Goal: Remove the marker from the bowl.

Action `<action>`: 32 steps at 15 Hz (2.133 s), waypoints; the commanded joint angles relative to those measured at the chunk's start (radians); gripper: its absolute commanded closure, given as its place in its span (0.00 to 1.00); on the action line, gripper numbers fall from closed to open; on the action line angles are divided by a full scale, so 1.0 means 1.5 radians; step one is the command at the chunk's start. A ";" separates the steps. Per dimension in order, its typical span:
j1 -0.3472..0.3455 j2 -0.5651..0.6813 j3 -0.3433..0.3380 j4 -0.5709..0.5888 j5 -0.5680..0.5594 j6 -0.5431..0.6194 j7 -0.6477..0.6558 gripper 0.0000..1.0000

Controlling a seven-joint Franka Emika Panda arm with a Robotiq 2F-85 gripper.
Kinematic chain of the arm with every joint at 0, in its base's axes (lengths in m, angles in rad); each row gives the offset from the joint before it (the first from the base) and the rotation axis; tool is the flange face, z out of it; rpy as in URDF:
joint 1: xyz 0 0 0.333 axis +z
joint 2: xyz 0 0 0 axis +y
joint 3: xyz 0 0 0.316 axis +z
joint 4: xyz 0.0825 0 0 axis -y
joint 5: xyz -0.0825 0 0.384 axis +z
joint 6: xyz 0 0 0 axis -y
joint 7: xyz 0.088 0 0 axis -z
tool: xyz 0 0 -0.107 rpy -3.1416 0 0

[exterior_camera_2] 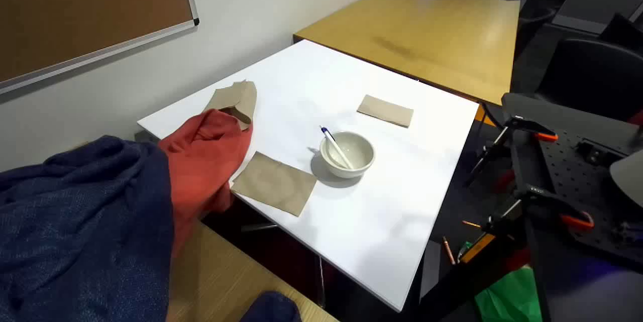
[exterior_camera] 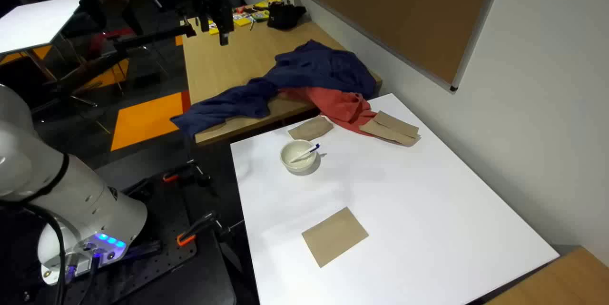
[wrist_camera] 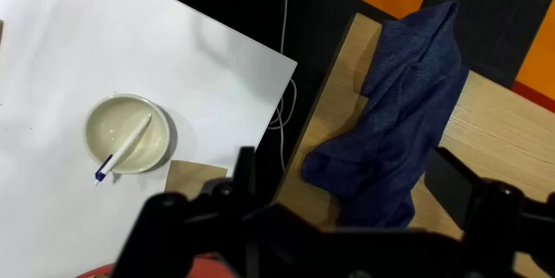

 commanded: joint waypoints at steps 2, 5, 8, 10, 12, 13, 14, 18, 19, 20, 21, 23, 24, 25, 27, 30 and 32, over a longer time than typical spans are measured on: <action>-0.004 0.000 0.004 0.001 0.000 -0.001 0.000 0.00; -0.004 0.000 0.004 0.001 0.000 -0.001 0.000 0.00; -0.009 -0.007 0.007 -0.016 -0.028 0.053 0.031 0.00; -0.014 -0.012 0.006 -0.036 -0.055 0.123 0.062 0.00; -0.023 -0.013 0.005 -0.058 -0.090 0.193 0.106 0.00; -0.028 -0.013 0.003 -0.070 -0.109 0.227 0.135 0.00; -0.034 -0.013 0.002 -0.080 -0.125 0.253 0.161 0.00; -0.065 -0.010 -0.006 -0.120 -0.189 0.327 0.273 0.00; -0.074 -0.008 -0.008 -0.130 -0.204 0.340 0.300 0.00; -0.082 -0.005 -0.011 -0.138 -0.214 0.351 0.322 0.00; -0.091 -0.001 -0.016 -0.147 -0.219 0.365 0.340 0.00; -0.104 0.013 -0.026 -0.163 -0.219 0.398 0.364 0.00; -0.110 0.022 -0.031 -0.169 -0.218 0.415 0.373 0.00; -0.117 0.034 -0.037 -0.176 -0.222 0.435 0.382 0.00; -0.127 0.059 -0.050 -0.187 -0.232 0.473 0.397 0.00; -0.131 0.106 -0.073 -0.194 -0.252 0.521 0.414 0.00; -0.127 0.140 -0.090 -0.193 -0.261 0.546 0.416 0.00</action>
